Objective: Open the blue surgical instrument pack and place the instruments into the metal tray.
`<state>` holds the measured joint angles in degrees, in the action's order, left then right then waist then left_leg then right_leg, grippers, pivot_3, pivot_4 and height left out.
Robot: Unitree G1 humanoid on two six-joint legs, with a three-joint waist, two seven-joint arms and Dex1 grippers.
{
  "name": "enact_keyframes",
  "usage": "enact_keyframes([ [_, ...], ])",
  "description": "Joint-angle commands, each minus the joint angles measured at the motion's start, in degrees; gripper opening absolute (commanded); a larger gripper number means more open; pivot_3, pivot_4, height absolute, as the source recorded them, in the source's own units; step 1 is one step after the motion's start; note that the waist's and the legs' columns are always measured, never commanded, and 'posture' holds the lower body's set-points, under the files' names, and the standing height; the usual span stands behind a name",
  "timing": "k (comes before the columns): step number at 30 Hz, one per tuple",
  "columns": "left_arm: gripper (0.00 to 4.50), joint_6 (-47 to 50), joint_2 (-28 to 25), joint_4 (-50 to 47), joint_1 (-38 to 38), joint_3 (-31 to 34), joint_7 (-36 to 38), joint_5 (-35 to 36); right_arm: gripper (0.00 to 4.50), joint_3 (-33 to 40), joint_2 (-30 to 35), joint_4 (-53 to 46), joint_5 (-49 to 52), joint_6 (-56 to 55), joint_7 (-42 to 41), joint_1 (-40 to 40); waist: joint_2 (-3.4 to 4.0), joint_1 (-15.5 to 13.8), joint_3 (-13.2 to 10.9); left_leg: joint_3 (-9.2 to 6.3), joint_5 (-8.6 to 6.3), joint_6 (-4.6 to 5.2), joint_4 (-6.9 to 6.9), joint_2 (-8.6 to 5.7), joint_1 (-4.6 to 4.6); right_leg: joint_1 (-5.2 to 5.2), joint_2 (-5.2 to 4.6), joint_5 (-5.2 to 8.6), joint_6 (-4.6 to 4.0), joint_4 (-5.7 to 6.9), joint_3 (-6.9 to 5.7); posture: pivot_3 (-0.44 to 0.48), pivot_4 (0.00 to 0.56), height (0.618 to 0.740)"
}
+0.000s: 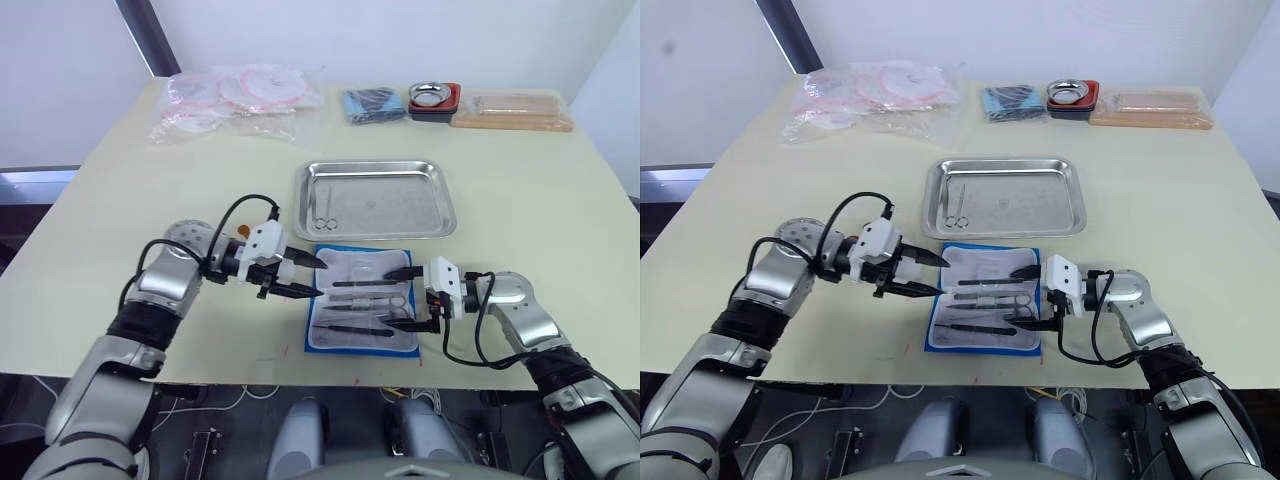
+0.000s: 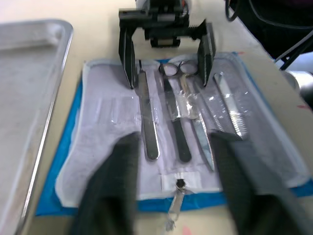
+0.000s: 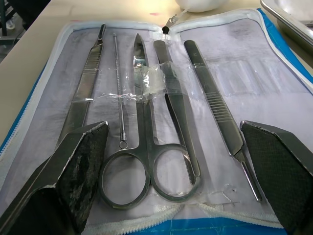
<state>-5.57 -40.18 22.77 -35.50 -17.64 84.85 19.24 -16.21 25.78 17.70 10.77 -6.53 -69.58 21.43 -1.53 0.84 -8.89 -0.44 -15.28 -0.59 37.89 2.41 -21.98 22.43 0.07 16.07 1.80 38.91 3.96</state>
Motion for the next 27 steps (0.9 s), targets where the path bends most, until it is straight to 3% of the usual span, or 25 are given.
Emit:
enact_keyframes([
  [1, 0.96, -1.62, 1.7, 1.62, -1.62, 1.26, -0.33, -2.6, 4.5, -1.54, 1.24, 2.98, -3.38, 2.13, 0.91, -2.54, 0.0, 0.03, 0.0, 0.0, 0.0, 0.0, 0.0, 0.0, 0.0, 0.0, 0.0, 0.0, 0.0, 0.0, 0.0, 0.0, 0.15, 0.74],
  [27, 0.96, -2.65, 8.47, 10.12, -2.12, 1.69, -1.95, -11.57, 4.5, -1.48, 1.08, 1.73, -3.26, 3.15, 1.39, -2.99, 0.02, 0.07, 0.02, -0.01, 0.0, 0.0, 0.01, 0.0, 0.02, -0.02, 0.0, -0.01, 0.01, 0.02, 0.0, 0.0, 0.15, 0.74],
])
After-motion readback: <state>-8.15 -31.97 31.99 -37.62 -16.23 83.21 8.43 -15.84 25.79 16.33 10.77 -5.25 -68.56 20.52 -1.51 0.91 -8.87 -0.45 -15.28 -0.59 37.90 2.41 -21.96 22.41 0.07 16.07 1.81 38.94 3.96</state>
